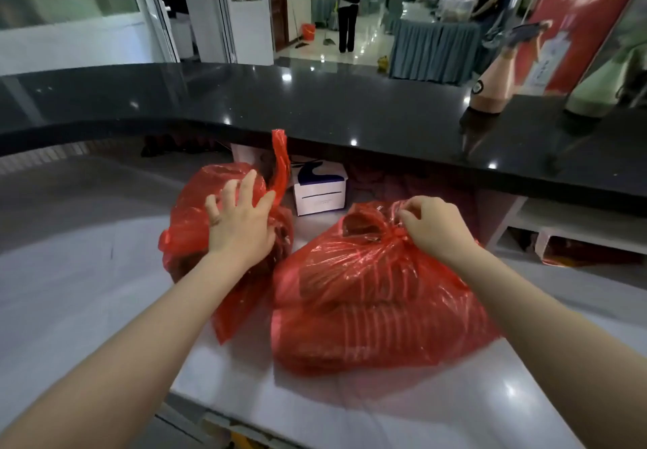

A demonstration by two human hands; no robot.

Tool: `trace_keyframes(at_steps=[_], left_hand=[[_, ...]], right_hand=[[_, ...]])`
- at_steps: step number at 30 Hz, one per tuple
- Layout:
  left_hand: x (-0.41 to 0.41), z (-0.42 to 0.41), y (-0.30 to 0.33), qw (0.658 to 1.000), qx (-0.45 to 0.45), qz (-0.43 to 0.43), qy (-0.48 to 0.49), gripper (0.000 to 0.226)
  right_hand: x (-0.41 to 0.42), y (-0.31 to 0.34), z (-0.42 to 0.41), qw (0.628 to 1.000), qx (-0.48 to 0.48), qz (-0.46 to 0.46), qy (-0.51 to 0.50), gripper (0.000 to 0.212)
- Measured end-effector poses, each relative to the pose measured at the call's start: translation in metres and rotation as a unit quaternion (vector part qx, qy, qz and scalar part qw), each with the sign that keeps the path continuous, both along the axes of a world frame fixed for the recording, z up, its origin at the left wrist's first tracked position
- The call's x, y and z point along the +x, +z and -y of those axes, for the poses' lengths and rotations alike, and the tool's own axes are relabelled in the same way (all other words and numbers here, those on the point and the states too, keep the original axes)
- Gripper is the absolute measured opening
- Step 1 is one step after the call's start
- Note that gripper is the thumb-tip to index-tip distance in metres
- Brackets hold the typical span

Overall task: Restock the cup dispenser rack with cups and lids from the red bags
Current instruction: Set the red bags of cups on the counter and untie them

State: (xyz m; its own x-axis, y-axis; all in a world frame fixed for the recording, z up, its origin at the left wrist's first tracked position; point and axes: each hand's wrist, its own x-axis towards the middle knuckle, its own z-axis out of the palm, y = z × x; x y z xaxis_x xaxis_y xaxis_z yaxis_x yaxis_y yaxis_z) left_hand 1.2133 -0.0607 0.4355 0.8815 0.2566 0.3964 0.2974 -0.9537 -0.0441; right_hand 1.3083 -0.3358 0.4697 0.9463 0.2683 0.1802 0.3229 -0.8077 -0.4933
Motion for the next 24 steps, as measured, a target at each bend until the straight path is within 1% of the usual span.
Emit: trace_keyframes(at_steps=[2,4,6,7,8,9,11,14,16,17,19,21,24], left_hand=[[0.002,0.013,0.009,0.998,-0.016,0.016,-0.058,0.052],[0.004,0.029,0.017,0.992,-0.051,0.031,-0.111,0.043],[0.005,0.048,0.022,0.977,-0.133,0.039,-0.162,0.035],[0.004,0.059,0.023,0.963,-0.186,0.039,-0.190,0.033],[0.004,0.070,0.024,0.948,-0.235,0.036,-0.212,0.031],[0.005,0.082,0.023,0.935,-0.271,0.028,-0.226,0.031],[0.006,0.106,0.019,0.921,-0.312,0.002,-0.235,0.034],[0.010,0.132,0.007,0.919,-0.331,-0.045,-0.211,0.050],[0.012,0.140,0.001,0.917,-0.348,-0.048,-0.191,0.055],[0.012,0.141,0.000,0.914,-0.360,-0.038,-0.184,0.054],[0.010,0.143,0.001,0.906,-0.387,-0.017,-0.173,0.043],[0.008,0.141,0.000,0.891,-0.420,-0.001,-0.172,0.034],[0.003,0.139,0.000,0.863,-0.467,0.012,-0.192,0.037]], right_hand=[[-0.003,0.001,0.007,1.000,0.006,0.018,0.016,0.028],[-0.006,0.001,0.015,0.999,0.022,0.035,0.030,0.034],[-0.008,0.000,0.022,0.998,0.012,0.040,0.052,0.027],[-0.010,-0.001,0.026,0.997,0.002,0.036,0.069,0.021],[-0.013,-0.001,0.028,0.996,-0.008,0.028,0.086,0.019],[-0.016,-0.001,0.030,0.995,-0.014,0.017,0.100,0.022],[-0.023,-0.002,0.034,0.993,-0.017,-0.002,0.114,0.038],[-0.032,-0.008,0.038,0.993,-0.024,0.009,0.111,0.055],[-0.035,-0.013,0.041,0.994,-0.027,0.010,0.106,0.065],[-0.036,-0.015,0.044,0.994,-0.032,0.002,0.103,0.067],[-0.036,-0.019,0.048,0.994,-0.049,-0.015,0.097,0.064],[-0.037,-0.021,0.054,0.994,-0.052,-0.013,0.096,0.055],[-0.039,-0.021,0.058,0.994,-0.025,0.008,0.107,0.036]])
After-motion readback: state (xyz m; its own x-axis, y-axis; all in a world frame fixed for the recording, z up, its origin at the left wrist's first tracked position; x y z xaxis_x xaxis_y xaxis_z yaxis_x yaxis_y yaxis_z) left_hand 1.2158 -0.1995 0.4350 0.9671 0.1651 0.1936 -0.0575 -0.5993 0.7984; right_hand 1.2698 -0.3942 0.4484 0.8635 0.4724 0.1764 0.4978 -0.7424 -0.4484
